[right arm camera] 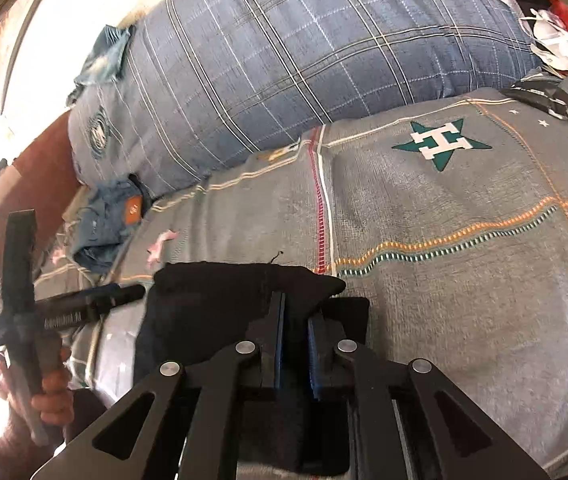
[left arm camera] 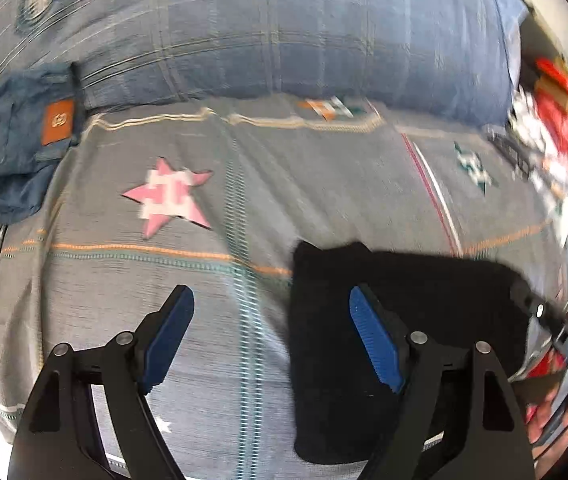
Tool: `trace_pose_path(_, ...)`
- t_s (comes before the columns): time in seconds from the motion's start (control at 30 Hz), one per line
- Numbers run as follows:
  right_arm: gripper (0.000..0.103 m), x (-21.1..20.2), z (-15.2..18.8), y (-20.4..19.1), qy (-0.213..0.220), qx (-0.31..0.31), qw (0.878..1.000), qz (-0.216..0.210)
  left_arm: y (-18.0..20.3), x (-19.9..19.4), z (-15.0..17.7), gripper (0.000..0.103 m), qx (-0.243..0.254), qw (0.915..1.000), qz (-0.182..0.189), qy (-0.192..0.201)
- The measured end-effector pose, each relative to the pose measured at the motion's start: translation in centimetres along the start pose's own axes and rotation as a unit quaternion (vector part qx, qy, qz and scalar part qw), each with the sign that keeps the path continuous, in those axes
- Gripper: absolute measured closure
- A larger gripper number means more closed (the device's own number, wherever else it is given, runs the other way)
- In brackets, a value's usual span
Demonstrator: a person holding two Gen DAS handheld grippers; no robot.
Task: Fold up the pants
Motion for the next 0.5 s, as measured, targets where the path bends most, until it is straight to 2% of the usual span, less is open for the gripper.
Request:
trace_pose_path(0.13, 0.064, -0.4, 1.1, 1.3, -0.009, 0.042, 0.999, -0.015, -1.7, 0.8, 0.3, 0.022, -0.044, 0.9979, 0.036, -0.032)
trace_pose_path(0.27, 0.064, 0.9, 1.7, 1.4, -0.017, 0.065, 0.997, -0.033, -0.5, 3.5, 2.3, 0.022, -0.042, 0.9946, 0.045, -0.084)
trace_pose_path(0.3, 0.071, 1.2, 1.7, 1.4, -0.012, 0.059, 0.998, -0.029, 0.2, 4.1, 2.7, 0.022, -0.039, 0.9935, 0.049, -0.095)
trace_pose_path(0.33, 0.099, 1.3, 1.3, 1.0, -0.007, 0.042, 0.999, -0.024, 0.7, 4.1, 2.8, 0.022, -0.038, 0.9935, 0.054, -0.093)
trace_pose_path(0.43, 0.098, 0.5, -0.5, -0.5, 0.017, -0.01, 1.0, -0.008, 2.6, 3.7, 2.0, 0.022, -0.032, 0.9957, 0.055, -0.068)
trace_pose_path(0.5, 0.098, 0.5, -1.4, -0.9, 0.023, -0.033, 0.999, 0.01, 3.2, 5.0, 1.9, 0.022, -0.025, 0.996, 0.041, -0.076)
Point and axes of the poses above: each gripper's, at about its wrist camera, not at the fingertips, and x roughly the way its jaws point, y to its right, z to its underside, the point moved 8 cm from there along x, roughly the way its jaws point, and after that the axes turned 8 degrees about -x, right-handed, at the moved point
